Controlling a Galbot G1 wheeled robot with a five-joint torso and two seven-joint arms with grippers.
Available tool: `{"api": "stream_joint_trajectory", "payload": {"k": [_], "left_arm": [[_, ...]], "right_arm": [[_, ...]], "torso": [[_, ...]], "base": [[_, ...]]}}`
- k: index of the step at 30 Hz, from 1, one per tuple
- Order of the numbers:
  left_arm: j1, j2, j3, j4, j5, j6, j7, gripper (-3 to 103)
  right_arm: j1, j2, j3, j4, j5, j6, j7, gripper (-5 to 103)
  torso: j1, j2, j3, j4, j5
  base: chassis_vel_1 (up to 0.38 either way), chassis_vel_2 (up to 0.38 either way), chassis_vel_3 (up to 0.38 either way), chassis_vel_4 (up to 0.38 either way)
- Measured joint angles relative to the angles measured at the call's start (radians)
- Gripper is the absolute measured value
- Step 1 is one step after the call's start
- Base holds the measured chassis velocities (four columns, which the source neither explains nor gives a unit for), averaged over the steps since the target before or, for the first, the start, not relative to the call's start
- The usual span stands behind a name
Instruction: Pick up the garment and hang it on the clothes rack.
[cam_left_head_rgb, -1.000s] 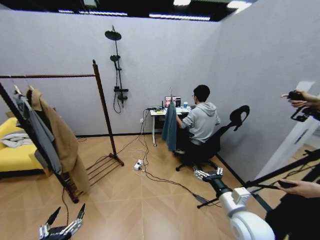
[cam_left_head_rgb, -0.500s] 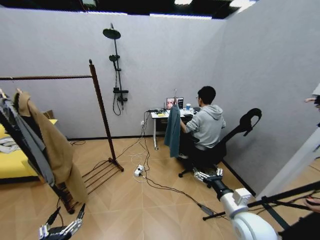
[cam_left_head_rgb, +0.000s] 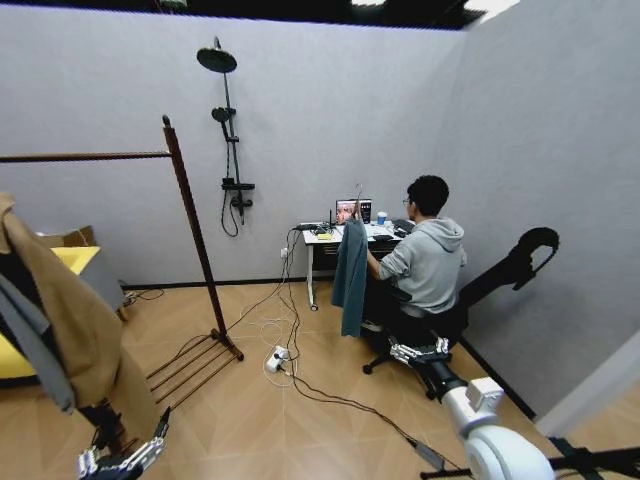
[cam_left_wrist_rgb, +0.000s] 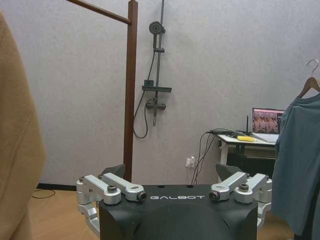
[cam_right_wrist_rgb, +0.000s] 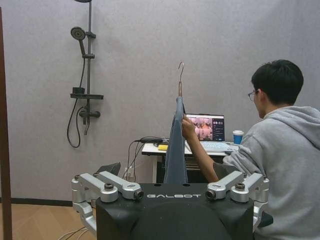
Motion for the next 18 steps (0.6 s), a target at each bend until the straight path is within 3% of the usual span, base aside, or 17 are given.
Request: {"api": "stream_joint_trajectory", "payload": {"k": [18], "left_arm": [[0.0, 0.0, 0.0, 0.0, 0.0, 0.0, 0.0, 100]], "right_arm": [[0.009, 0.004, 0.006, -0.015, -0.017, -0.004, 0.01, 100]], "torso": [[0.0, 0.0, 0.0, -0.0001, 0.0003]], "base": [[-0.248, 0.247, 0.247, -0.241]]}}
